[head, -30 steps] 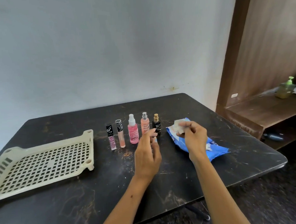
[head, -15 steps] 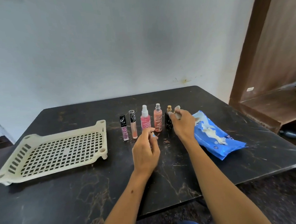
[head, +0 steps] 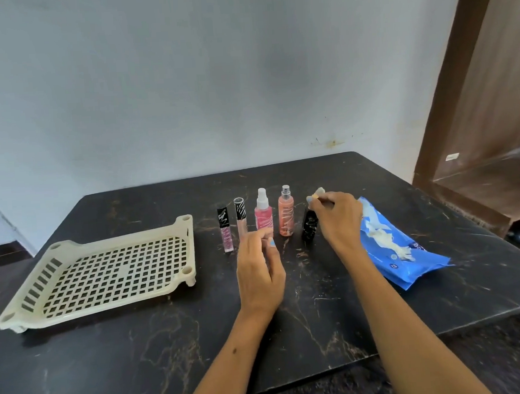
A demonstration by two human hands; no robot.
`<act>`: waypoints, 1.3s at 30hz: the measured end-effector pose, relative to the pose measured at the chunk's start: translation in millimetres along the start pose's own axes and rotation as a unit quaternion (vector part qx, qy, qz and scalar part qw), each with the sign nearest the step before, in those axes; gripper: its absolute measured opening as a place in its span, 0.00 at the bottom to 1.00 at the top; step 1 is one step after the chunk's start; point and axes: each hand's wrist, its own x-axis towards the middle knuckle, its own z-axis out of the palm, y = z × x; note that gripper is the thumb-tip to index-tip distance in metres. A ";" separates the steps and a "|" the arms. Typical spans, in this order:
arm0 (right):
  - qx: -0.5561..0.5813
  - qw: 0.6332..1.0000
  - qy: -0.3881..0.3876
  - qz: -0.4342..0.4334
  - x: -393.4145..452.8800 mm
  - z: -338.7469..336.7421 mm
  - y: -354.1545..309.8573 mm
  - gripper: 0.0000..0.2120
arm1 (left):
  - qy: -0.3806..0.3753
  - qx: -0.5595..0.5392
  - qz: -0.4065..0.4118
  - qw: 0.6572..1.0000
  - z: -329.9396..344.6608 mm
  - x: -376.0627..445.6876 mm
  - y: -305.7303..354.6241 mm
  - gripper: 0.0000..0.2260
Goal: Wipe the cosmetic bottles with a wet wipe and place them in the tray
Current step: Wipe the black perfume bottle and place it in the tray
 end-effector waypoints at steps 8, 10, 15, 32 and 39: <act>0.157 0.981 -0.115 -0.001 -44.7 -16.7 -30.5 0.08 | -0.083 -0.188 -0.142 0.968 -15.4 14.4 9.2 0.19; 0.189 0.970 -0.156 0.004 -51.9 -7.3 -35.8 0.07 | -0.121 -0.252 -0.197 0.939 -21.1 14.0 6.0 0.23; 0.242 0.951 -0.194 0.009 -63.8 10.4 -41.3 0.06 | -0.155 -0.316 -0.329 0.877 -33.0 12.1 -2.4 0.26; 0.144 0.971 0.030 -0.189 -102.4 33.6 -27.0 0.06 | -0.069 -0.398 -0.402 0.822 -35.2 16.0 -4.4 0.18; 0.147 0.956 0.012 -0.253 -100.1 39.3 -15.9 0.09 | -0.058 -0.386 -0.396 0.832 -33.8 15.0 -7.4 0.16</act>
